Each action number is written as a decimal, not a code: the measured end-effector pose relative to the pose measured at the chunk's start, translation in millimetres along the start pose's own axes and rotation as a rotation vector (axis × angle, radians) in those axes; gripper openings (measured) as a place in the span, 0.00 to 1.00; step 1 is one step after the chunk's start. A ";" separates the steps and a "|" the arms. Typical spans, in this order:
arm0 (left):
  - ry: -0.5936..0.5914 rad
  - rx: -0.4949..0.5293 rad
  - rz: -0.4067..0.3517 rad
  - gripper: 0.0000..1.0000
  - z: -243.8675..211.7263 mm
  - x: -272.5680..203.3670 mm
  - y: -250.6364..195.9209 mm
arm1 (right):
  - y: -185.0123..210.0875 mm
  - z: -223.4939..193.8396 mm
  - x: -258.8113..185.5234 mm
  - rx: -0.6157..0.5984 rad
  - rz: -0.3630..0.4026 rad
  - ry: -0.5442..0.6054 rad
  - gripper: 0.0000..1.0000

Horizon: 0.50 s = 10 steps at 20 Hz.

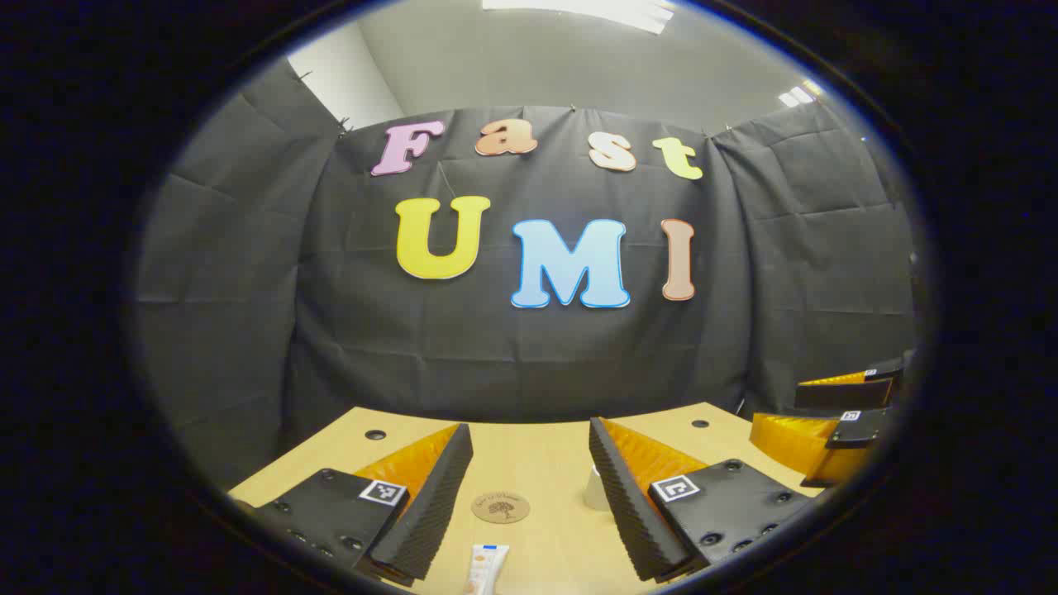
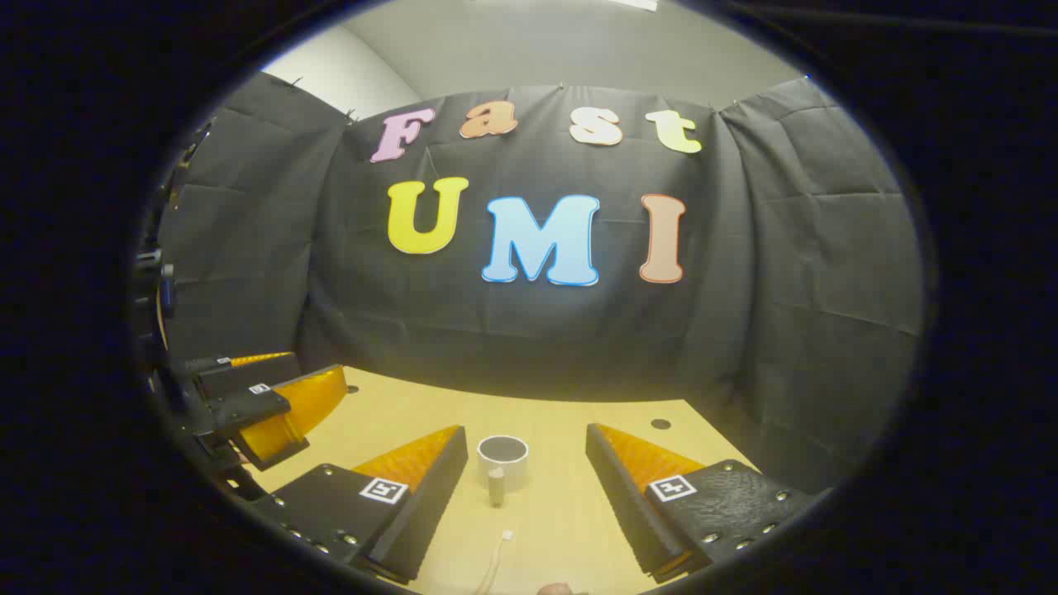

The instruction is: Put the toothbrush and toothpaste on the desktop into the cup, then pick up the cup and place it on the coaster on the desktop.

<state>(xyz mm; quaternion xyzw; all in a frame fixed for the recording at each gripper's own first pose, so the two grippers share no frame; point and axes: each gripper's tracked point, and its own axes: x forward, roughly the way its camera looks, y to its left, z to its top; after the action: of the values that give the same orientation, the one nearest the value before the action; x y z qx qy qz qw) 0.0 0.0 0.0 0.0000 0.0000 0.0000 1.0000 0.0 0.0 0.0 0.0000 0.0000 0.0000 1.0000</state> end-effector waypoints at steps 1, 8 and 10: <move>-0.002 0.002 0.007 0.92 2.3 0.9 2.2 | 1.3 -0.7 0.5 -0.001 0.001 0.008 0.90; 0.032 0.003 0.004 0.92 -9.2 8.6 7.1 | 8.3 -16.6 5.0 -0.002 0.018 0.062 0.90; 0.071 -0.002 0.010 0.92 -22.0 13.1 9.8 | 7.9 -26.3 8.1 0.000 0.015 0.096 0.90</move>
<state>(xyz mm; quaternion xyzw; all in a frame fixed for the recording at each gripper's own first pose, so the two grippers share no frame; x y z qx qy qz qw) 13.1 9.8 -22.0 -0.0009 0.0354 0.0049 0.9994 8.1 7.9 -26.3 -0.0001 0.0480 0.0073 0.9988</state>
